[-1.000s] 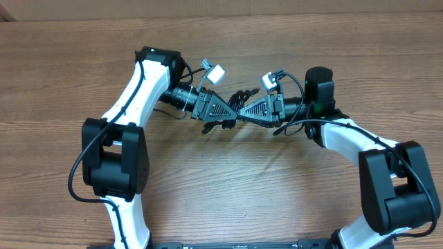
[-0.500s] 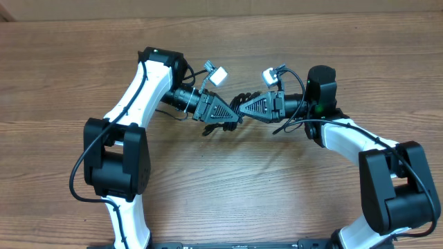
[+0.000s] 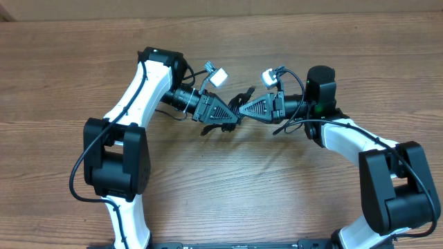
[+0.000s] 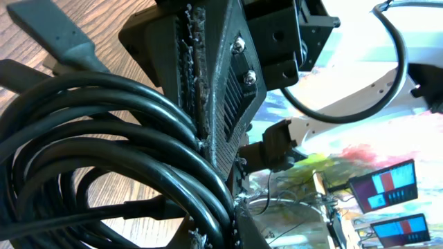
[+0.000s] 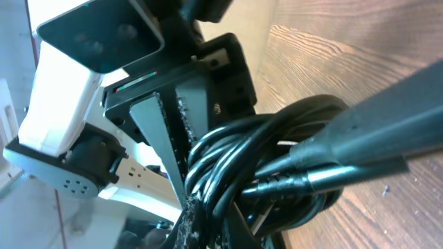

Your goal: Untangle cables

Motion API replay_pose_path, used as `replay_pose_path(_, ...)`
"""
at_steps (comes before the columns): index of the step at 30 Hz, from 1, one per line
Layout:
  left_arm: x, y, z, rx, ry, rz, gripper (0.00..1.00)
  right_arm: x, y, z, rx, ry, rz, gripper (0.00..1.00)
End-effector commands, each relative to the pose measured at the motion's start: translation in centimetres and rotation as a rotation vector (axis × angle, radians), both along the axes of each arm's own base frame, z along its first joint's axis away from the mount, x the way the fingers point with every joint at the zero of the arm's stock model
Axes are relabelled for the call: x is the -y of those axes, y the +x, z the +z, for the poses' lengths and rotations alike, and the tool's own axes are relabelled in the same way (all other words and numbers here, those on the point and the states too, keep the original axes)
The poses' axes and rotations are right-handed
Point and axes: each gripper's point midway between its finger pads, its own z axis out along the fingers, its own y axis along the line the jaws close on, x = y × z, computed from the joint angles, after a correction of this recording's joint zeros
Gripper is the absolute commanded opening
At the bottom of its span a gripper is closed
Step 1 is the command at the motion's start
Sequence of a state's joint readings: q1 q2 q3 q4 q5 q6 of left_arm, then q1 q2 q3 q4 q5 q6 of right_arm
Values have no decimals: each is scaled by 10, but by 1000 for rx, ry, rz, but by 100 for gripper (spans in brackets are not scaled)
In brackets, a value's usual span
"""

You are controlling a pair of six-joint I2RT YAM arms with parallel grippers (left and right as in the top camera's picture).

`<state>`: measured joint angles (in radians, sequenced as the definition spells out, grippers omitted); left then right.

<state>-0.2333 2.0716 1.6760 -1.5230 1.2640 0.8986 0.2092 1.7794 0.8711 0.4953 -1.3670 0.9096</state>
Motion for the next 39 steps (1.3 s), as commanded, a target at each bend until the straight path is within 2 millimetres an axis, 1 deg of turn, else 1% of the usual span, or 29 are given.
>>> replay_pose_path(1,13,0,25,94,-145,-12,4,-6,7,-16,-11,-50,-59,4)
replay_pose_path(3,12,-1,21,99,-124,-20,4,-4,7,-28,-39,-85,-79,4)
replay_pose_path(8,8,-3,10,115,-61,-47,4,5,13,-66,-123,-235,-188,4)
replay_pose_path(13,2,-3,-8,169,27,-87,4,17,20,-94,-199,-363,-293,4)
replay_pose_path(17,0,3,-17,213,69,-95,4,28,23,-115,-239,-470,-371,4)
replay_pose_path(22,-1,16,-31,238,132,-72,4,36,21,-138,-264,-611,-445,4)
replay_pose_path(26,-3,20,-42,254,166,-66,4,39,22,-146,-253,-673,-481,4)
replay_pose_path(29,-6,23,-53,265,205,-63,4,40,24,-147,-249,-681,-492,4)
replay_pose_path(33,-10,31,-68,240,285,-19,4,43,26,-149,-247,-696,-511,4)
replay_pose_path(39,-10,38,-82,227,310,22,4,43,26,-149,-247,-697,-512,4)
